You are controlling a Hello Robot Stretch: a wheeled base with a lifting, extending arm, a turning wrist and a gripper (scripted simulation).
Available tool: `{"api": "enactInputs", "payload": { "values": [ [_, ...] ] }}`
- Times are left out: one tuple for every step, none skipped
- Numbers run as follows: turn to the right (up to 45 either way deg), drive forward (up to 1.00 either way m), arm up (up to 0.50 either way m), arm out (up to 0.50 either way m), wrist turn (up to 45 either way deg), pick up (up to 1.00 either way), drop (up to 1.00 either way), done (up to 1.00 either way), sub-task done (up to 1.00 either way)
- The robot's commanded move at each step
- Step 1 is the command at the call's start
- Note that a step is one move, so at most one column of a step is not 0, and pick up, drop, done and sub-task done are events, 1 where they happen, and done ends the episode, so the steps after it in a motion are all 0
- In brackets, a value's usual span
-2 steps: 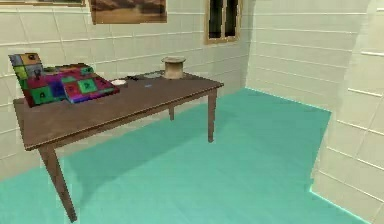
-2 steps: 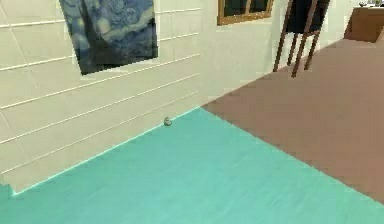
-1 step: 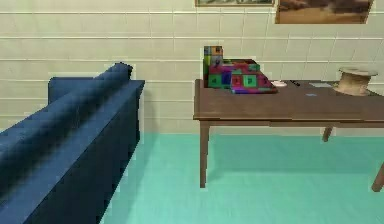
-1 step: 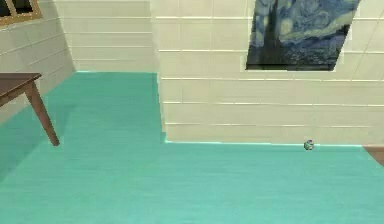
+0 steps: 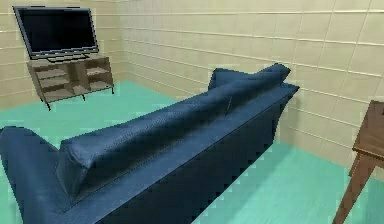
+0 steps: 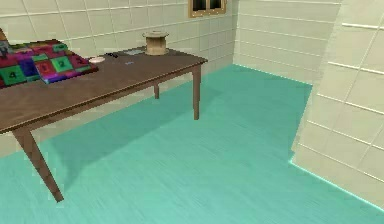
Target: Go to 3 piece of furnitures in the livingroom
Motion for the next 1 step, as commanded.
{"api": "enactInputs", "payload": {
  "values": [
    [0.0,0.00,0.00,0.00,0.0,0.00,0.00,0.00,1.00]
  ]
}}
